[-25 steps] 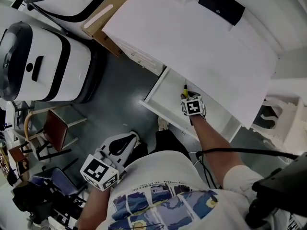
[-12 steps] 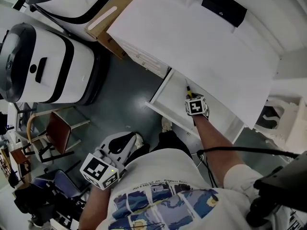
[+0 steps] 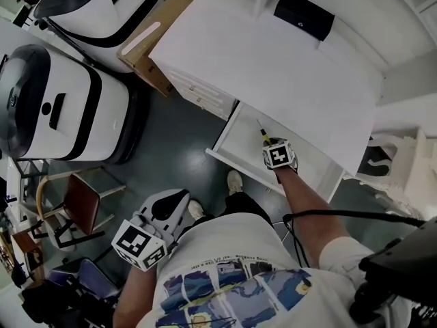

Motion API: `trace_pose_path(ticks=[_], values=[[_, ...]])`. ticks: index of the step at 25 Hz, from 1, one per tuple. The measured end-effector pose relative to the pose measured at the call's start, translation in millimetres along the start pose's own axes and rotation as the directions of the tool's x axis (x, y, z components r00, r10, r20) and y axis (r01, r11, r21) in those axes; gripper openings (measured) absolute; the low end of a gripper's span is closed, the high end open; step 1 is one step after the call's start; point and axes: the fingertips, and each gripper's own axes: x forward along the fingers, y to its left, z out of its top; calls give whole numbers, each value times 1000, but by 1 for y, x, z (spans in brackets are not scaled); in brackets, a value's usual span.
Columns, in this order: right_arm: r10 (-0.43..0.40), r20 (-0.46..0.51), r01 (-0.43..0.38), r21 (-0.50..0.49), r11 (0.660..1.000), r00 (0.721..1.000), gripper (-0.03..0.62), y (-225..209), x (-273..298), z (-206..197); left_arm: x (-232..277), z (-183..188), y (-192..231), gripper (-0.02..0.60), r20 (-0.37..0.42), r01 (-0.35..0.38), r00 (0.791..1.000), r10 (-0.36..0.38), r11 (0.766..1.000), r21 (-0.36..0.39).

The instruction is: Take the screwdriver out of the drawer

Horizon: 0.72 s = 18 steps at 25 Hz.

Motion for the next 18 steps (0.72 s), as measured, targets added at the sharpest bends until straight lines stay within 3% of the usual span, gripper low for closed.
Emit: trace_pose_path(ticks=[9,18], values=[[3,17,-3,-13,1000,1000,97,17,-37,-5,-25,-2,-3,14,57,50,997,-50,999,8],[12,94,-13,15,1000,996,97,44,-89,-3,-67,-18,-7,14,104,64,992,-66,998,15]])
